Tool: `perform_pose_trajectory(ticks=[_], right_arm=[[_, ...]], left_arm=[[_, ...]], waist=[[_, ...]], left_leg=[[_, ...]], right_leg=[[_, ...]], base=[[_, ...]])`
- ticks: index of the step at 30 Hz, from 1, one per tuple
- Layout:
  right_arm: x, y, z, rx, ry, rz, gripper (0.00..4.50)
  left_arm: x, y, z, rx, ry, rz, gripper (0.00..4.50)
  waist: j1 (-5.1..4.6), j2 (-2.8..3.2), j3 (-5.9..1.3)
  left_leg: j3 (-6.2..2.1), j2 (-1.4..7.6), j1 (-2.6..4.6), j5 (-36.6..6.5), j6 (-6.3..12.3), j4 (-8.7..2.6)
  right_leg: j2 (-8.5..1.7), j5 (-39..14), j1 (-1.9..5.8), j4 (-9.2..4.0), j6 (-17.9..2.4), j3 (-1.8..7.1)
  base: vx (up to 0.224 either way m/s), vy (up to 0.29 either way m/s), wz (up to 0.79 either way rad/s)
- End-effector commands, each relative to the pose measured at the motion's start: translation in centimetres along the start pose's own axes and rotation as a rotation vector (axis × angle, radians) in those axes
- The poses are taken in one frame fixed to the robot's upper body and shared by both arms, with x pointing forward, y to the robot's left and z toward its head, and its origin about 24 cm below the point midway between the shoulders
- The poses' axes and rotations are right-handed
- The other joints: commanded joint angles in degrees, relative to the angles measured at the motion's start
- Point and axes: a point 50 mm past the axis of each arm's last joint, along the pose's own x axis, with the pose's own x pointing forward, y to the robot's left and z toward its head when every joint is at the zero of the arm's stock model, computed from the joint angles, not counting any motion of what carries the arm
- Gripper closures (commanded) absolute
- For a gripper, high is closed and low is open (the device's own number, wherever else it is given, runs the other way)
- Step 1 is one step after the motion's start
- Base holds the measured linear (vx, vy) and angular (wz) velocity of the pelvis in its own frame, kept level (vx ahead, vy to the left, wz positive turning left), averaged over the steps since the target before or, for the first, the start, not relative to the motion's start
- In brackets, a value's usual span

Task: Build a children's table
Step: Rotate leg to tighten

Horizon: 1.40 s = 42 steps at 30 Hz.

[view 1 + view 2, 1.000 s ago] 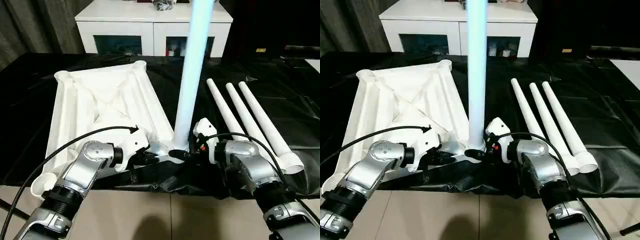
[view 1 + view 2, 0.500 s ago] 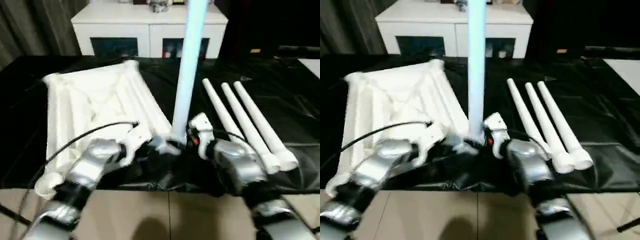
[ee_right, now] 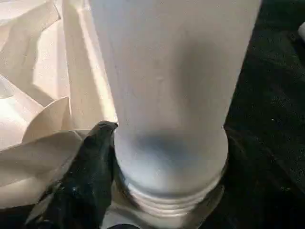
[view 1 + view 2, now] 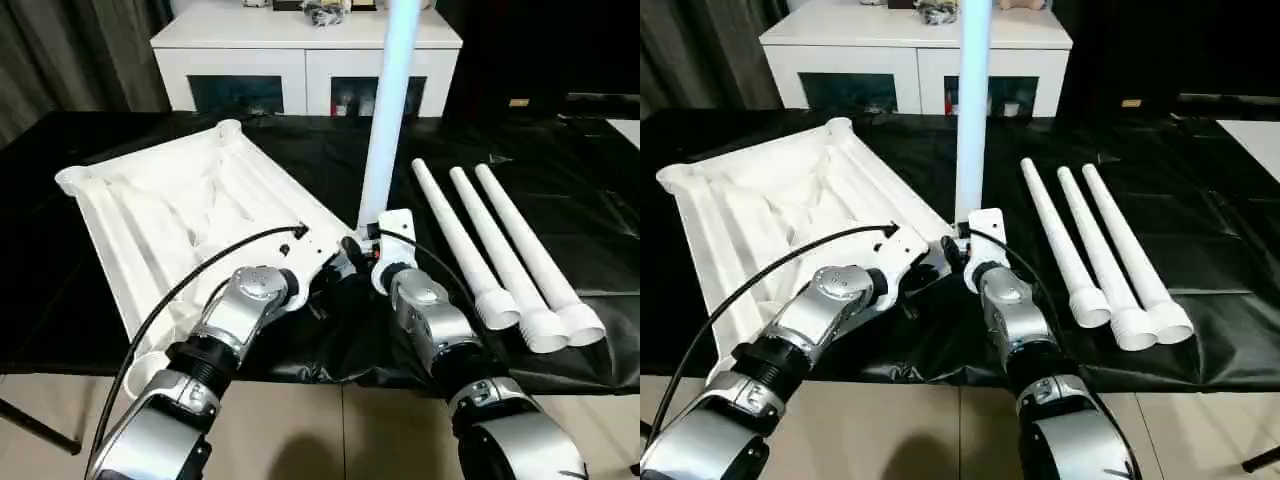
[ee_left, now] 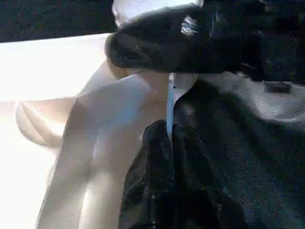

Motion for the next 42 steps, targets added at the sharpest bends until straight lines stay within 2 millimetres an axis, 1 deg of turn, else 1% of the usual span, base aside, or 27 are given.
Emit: perform_pose_trajectory(ticks=[1, 2, 3, 4, 5, 7, 9, 10, 11, 12, 13, 14, 15, 16, 17, 19, 21, 24, 26, 27, 29, 30, 32, 33, 38, 40, 42], right_arm=[[-0.4, 0.8, -1.0, 0.021, 0.017, 0.092, 0.96], [-0.5, 0.4, -0.8, 0.014, 0.01, 0.106, 0.96], [-0.6, 0.0, -0.6, 0.007, 0.01, 0.128, 0.66], [-0.9, -0.5, -0.4, -0.013, 0.006, 0.169, 0.59], [-0.9, -0.6, -0.3, -0.015, 0.005, 0.173, 0.56], [-1.5, -1.4, 0.0, -0.047, 0.002, 0.247, 0.56], [-2.2, -2.1, 0.2, -0.08, 0.0, 0.326, 0.56], [-2.9, -2.6, 0.5, -0.11, -0.004, 0.386, 0.56], [-2.9, -2.7, 0.5, -0.114, -0.005, 0.394, 0.56], [-3.9, -3.3, 0.8, -0.156, -0.01, 0.474, 0.56], [-4.4, -3.6, 1.0, -0.172, -0.01, 0.519, 0.56], [-4.7, -3.8, 1.1, -0.184, -0.01, 0.553, 0.56], [-4.7, -3.8, 1.1, -0.184, -0.01, 0.553, 0.56], [-5.5, -4.0, 1.3, -0.209, 0.008, 0.639, 0.56], [-5.5, -4.0, 1.3, -0.209, 0.008, 0.639, 0.56], [-6.0, -3.9, 1.3, -0.231, 0.031, 0.698, 0.56], [-6.3, -3.7, 1.1, -0.275, 0.066, 0.746, 0.56], [-6.0, -3.6, 0.9, -0.303, 0.081, 0.743, 0.56], [-5.8, -3.5, 0.9, -0.308, 0.083, 0.735, 0.56], [-5.8, -3.5, 0.9, -0.306, 0.085, 0.738, 0.56], [-5.7, -3.4, 0.8, -0.314, 0.093, 0.737, 0.56], [-5.7, -3.4, 0.8, -0.314, 0.093, 0.736, 0.73], [-5.6, -3.4, 1.0, -0.303, 0.09, 0.733, 0.73], [-5.6, -3.4, 1.0, -0.296, 0.086, 0.732, 0.99], [-5.5, -3.4, 1.0, -0.29, 0.085, 0.741, 1.3], [-5.6, -3.3, 0.9, -0.292, 0.089, 0.745, 1.6], [-5.7, -3.3, 0.6, -0.295, 0.099, 0.749, 1.66]], left_arm=[[-1.2, 2.1, -1.4, -0.052, 0.003, 0.145, 4.5], [-1.3, 1.9, -1.6, -0.05, 0.002, 0.121, 4.5], [-1.4, 1.8, -1.7, -0.04, -0.004, 0.094, 4.5], [-1.6, 1.5, -1.9, -0.036, -0.014, 0.053, 4.5], [-1.6, 1.5, -1.9, -0.036, -0.015, 0.049, 4.5], [-2.0, 1.1, -2.2, -0.007, -0.036, -0.02, 4.5], [-2.4, 0.8, -2.4, 0.022, -0.053, -0.087, 4.5], [-2.9, 0.4, -2.5, 0.039, -0.069, -0.147, 4.5], [-2.9, 0.4, -2.5, 0.04, -0.07, -0.155, 4.5], [-3.6, -0.1, -2.8, 0.059, -0.073, -0.235, 4.5], [-3.9, -0.3, -2.9, 0.078, -0.074, -0.279, 4.5], [-4.2, -0.4, -3.1, 0.083, -0.067, -0.303, 4.5], [-4.2, -0.4, -3.1, 0.083, -0.067, -0.303, 4.5], [-4.8, -0.7, -3.0, 0.087, -0.077, -0.367, 4.5], [-4.8, -0.7, -3.0, 0.087, -0.077, -0.367, 4.5], [-5.0, -0.9, -2.9, 0.082, -0.084, -0.405, 4.5], [-5.3, -1.1, -2.7, 0.089, -0.092, -0.441, 4.5], [-5.4, -1.3, -2.5, 0.09, -0.094, -0.465, 4.5], [-5.4, -1.4, -2.5, 0.091, -0.093, -0.474, 4.5], [-5.4, -1.4, -2.5, 0.092, -0.093, -0.473, 4.5], [-5.5, -1.4, -2.5, 0.092, -0.087, -0.471, 4.5], [-5.5, -1.4, -2.5, 0.093, -0.085, -0.471, 4.5], [-5.6, -1.3, -2.6, 0.091, -0.082, -0.473, 4.5], [-5.6, -1.3, -2.6, 0.09, -0.08, -0.474, 4.5], [-5.7, -1.3, -2.8, 0.089, -0.071, -0.479, 4.5], [-5.8, -1.4, -2.8, 0.088, -0.067, -0.481, 4.5], [-5.9, -1.4, -3.0, 0.088, -0.059, -0.486, 4.5]], waist=[[-0.2, -0.71, -2.85], [-0.31, -0.54, -2.97], [-0.66, -0.53, -3.14], [-0.75, -0.62, -3.23], [-0.77, -0.71, -3.32], [-0.52, -0.48, -3.36], [-0.18, -0.71, -3.34], [-0.11, -0.55, -3.35], [0.21, -0.61, -3.38], [0.5, -0.6, -3.27], [0.61, -0.58, -3.1], [0.66, -0.52, -3.12], [0.92, -0.39, -3.01], [0.79, -0.52, -2.88], [0.94, -0.5, -2.82], [0.9, -0.53, -2.67], [0.97, -0.56, -2.72], [0.94, -0.78, -2.81], [0.88, -0.72, -2.86], [0.92, -0.64, -2.91], [0.93, -0.73, -2.97], [0.93, -0.7, -3.0], [0.94, -0.74, -3.05], [0.91, -0.75, -3.06], [0.98, -0.76, -3.06], [0.96, -0.81, -3.06], [0.96, -0.83, -3.09]], left_leg=[[-0.52, 1.16, -1.4, -12.8, 2.41, -4.47], [-0.78, 1.21, -1.64, -11.9, 2.26, -4.57], [-0.86, 1.25, -1.58, -10.5, 2.39, -4.41], [-0.61, 1.31, -0.91, -10.4, 3.05, -4.05], [-0.52, 1.36, -0.87, -9.8, 3.62, -3.9], [-0.23, 1.42, -0.86, -6.4, 5.47, -3.58], [-0.21, 1.45, -1.02, -5.8, 7.22, -3.44], [-0.08, 1.54, -0.72, -5.9, 7.56, -3.39], [-0.1, 1.58, -0.61, -6.1, 7.69, -3.36], [-0.08, 1.73, -0.68, -6.5, 7.7, -3.43], [0.0, 1.88, -0.58, -7.7, 7.32, -3.56], [0.0, 1.93, -0.43, -8.5, 7.07, -3.65], [0.11, 2.03, -0.06, -9.9, 6.3, -3.71], [0.18, 1.9, -0.09, -11.0, 5.54, -3.88], [0.1, 1.93, -0.08, -11.4, 5.28, -3.93], [0.19, 2.06, 0.08, -12.7, 4.52, -4.09], [0.14, 2.01, -0.04, -12.2, 4.0, -4.08], [0.06, 1.88, -0.35, -11.0, 3.76, -4.04], [0.03, 1.83, -0.43, -10.3, 3.74, -4.0], [0.05, 1.83, -0.32, -9.9, 3.84, -3.94], [0.03, 1.83, -0.44, -8.6, 4.33, -3.83], [0.04, 1.83, -0.45, -8.5, 4.4, -3.81], [0.06, 1.82, -0.39, -8.1, 4.66, -3.75], [0.05, 1.8, -0.41, -7.9, 4.78, -3.73], [0.07, 1.81, -0.4, -8.0, 4.77, -3.7], [0.08, 1.79, -0.43, -7.7, 4.81, -3.67], [0.1, 1.77, -0.44, -7.5, 4.94, -3.61]], right_leg=[[-2.64, -15.6, 3.35, -4.69, -9.9, 1.97], [-2.73, -15.1, 3.66, -4.55, -9.7, 1.82], [-2.68, -12.9, 3.54, -4.39, -10.1, 1.69], [-2.57, -10.8, 3.06, -4.43, -11.7, 1.78], [-2.58, -9.2, 3.17, -4.27, -12.6, 1.83], [-2.47, -4.1, 3.07, -3.67, -14.8, 1.88], [-2.49, -2.3, 3.5, -3.51, -15.3, 1.86], [-2.55, -2.2, 3.09, -3.48, -15.7, 1.93], [-2.59, -2.5, 3.23, -3.56, -15.6, 1.89], [-2.66, -3.0, 3.22, -3.51, -15.8, 1.94], [-2.7, -4.8, 2.94, -3.66, -15.7, 2.03], [-2.59, -5.8, 2.92, -3.75, -15.6, 1.99], [-2.58, -7.3, 2.61, -3.92, -15.5, 2.11], [-2.38, -8.0, 2.66, -3.96, -15.5, 2.16], [-2.41, -8.5, 2.75, -3.97, -15.3, 2.15], [-2.4, -10.9, 2.49, -4.21, -14.5, 2.29], [-2.54, -11.3, 2.58, -4.25, -14.1, 2.4], [-2.59, -11.1, 2.77, -4.12, -13.8, 2.37], [-2.57, -10.7, 2.77, -4.04, -13.7, 2.33], [-2.56, -10.2, 2.71, -4.04, -14.0, 2.31], [-2.5, -8.0, 2.85, -3.76, -14.3, 2.29], [-2.5, -7.8, 2.86, -3.73, -14.4, 2.26], [-2.49, -7.2, 2.85, -3.66, -14.6, 2.25], [-2.48, -6.9, 2.88, -3.62, -14.8, 2.21], [-2.53, -7.3, 2.93, -3.64, -14.7, 2.24], [-2.49, -6.9, 2.96, -3.55, -14.7, 2.23], [-2.51, -6.7, 2.98, -3.52, -14.8, 2.24]], base=[[0.0, 0.0, 0.0], [0.0, 0.0, 0.0], [0.0, 0.0, 0.0], [0.0, 0.0, 0.0], [0.0, 0.0, 0.0], [0.0, 0.0, 0.0], [0.0, 0.0, 0.0], [0.0, 0.0, 0.0], [0.0, 0.0, 0.0], [0.0, 0.0, 0.0], [0.0, 0.0, 0.0], [0.0, 0.0, 0.0], [0.0, 0.0, 0.0], [0.0, 0.0, 0.0], [0.0, 0.0, 0.0], [0.0, 0.0, 0.0], [0.0, 0.0, 0.0], [0.0, 0.0, 0.0], [0.0, 0.0, 0.0], [0.0, 0.0, 0.0], [0.0, 0.0, 0.0], [0.0, 0.0, 0.0], [0.0, 0.0, 0.0], [0.0, 0.0, 0.0], [0.0, 0.0, 0.0], [0.0, 0.0, 0.0], [0.0, 0.0, 0.0]])
